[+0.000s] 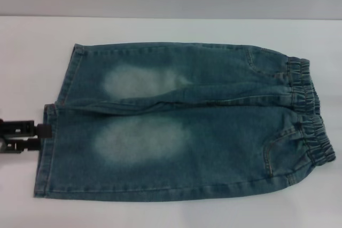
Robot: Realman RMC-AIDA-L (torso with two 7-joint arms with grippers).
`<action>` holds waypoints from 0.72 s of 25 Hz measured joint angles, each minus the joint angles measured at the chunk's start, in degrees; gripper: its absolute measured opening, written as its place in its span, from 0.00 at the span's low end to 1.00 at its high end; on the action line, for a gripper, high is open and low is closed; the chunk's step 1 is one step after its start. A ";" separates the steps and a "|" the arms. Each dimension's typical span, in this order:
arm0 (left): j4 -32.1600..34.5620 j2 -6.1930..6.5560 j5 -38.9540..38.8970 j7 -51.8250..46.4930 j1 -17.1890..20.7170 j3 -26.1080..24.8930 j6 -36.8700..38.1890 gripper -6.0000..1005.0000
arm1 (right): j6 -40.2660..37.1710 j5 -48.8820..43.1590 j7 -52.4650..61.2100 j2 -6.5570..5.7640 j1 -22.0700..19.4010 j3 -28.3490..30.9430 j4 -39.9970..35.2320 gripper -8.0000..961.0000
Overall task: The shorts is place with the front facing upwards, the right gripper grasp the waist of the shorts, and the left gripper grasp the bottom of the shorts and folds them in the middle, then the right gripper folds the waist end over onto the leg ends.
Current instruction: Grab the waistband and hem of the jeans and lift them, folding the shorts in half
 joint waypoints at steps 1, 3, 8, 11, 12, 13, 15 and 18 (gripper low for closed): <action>0.10 -0.02 0.05 0.02 0.41 0.48 -0.14 0.81 | 0.01 0.01 -0.01 0.00 0.06 0.00 0.00 0.54; 0.19 -0.18 0.33 0.06 0.89 1.63 -0.54 0.81 | 0.03 0.03 -0.02 0.03 0.14 0.00 0.00 0.54; -0.07 -0.83 2.20 0.62 1.58 3.23 -1.92 0.81 | 0.03 0.03 -0.03 0.11 0.28 -0.21 0.15 0.54; 0.15 -1.34 3.75 0.62 1.63 3.32 -2.76 0.81 | 0.03 -0.02 -0.04 0.16 0.29 -0.28 0.30 0.54; 0.19 -1.43 4.09 0.61 1.64 3.32 -3.04 0.81 | 0.03 -0.05 -0.04 0.17 0.29 -0.31 0.36 0.54; 0.14 -1.48 4.36 0.62 1.63 3.33 -3.32 0.81 | 0.03 -0.06 -0.04 0.17 0.29 -0.33 0.39 0.54; 0.00 -1.52 4.85 0.59 1.64 3.34 -4.04 0.81 | 0.03 -0.04 -0.04 0.18 0.30 -0.35 0.43 0.54; 0.04 -1.58 5.44 0.46 1.63 3.35 -4.86 0.81 | 0.03 -0.04 -0.04 0.18 0.41 -0.47 0.45 0.54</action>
